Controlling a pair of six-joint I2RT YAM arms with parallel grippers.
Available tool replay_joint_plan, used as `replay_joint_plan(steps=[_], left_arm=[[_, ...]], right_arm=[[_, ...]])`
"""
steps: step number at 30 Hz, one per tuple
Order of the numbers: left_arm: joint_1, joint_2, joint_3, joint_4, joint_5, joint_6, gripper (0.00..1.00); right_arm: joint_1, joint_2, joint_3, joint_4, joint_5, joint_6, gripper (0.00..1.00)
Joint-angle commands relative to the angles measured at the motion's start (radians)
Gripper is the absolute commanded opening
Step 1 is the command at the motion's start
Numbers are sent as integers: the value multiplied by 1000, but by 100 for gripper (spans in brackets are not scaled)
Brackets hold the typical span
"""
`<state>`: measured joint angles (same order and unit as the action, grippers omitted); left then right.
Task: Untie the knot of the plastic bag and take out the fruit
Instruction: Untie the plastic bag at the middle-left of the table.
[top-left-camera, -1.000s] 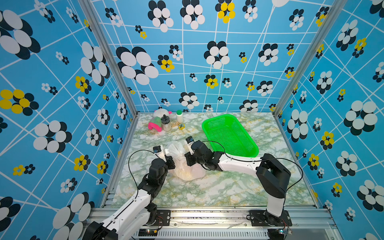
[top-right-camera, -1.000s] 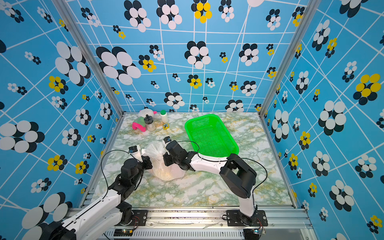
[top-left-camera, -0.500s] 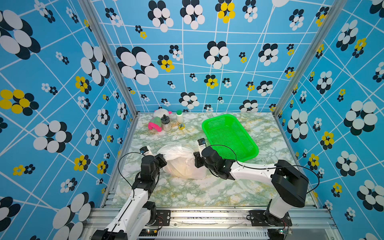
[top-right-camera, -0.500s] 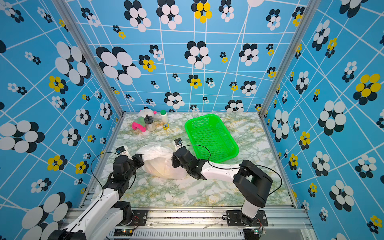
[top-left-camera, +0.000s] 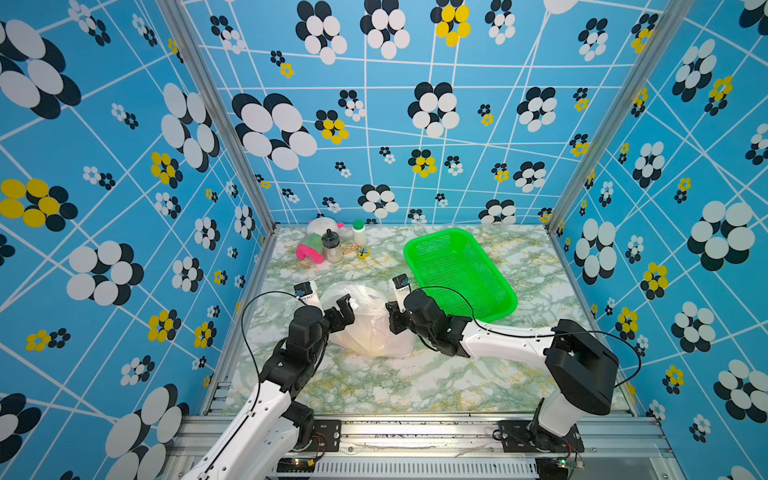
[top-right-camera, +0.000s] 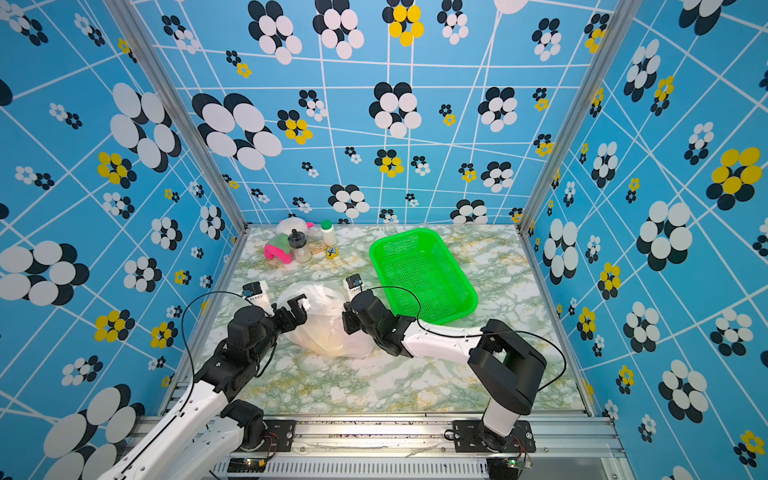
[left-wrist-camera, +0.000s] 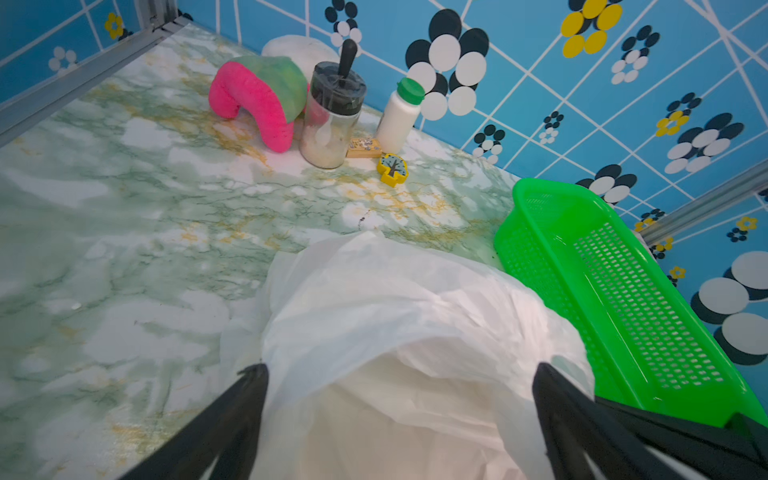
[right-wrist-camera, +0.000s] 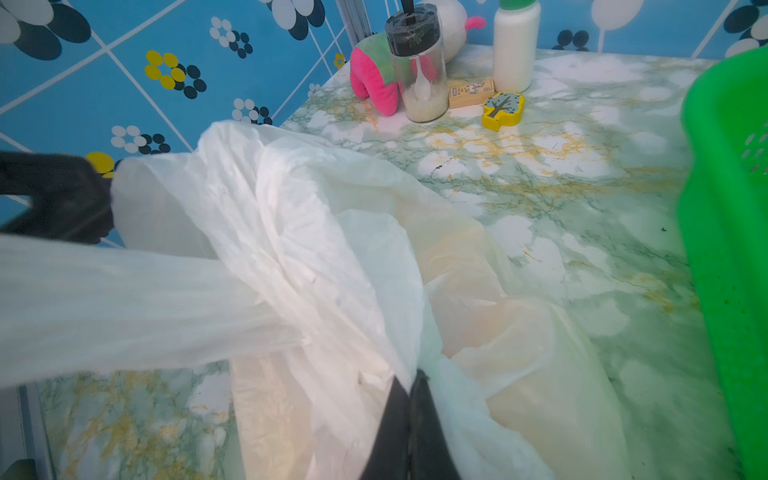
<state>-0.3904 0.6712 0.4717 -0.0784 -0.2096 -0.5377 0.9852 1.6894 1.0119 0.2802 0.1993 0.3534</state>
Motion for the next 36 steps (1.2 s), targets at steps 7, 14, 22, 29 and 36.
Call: replay_joint_plan(steps=[7, 14, 22, 29, 36], left_arm=[[-119, 53, 162, -154, -130, 89, 96], [-134, 42, 160, -134, -174, 41, 97], [-109, 256, 262, -147, -19, -24, 89], [-100, 325, 292, -188, -24, -45, 91], [-101, 276, 320, -300, -43, -97, 99]], right_arm=[[1, 0, 49, -65, 1, -67, 0], [6, -14, 34, -33, -34, -105, 0], [36, -21, 26, -9, -42, -153, 0], [44, -26, 24, -2, -28, -164, 0], [46, -4, 57, -26, 13, -168, 0]])
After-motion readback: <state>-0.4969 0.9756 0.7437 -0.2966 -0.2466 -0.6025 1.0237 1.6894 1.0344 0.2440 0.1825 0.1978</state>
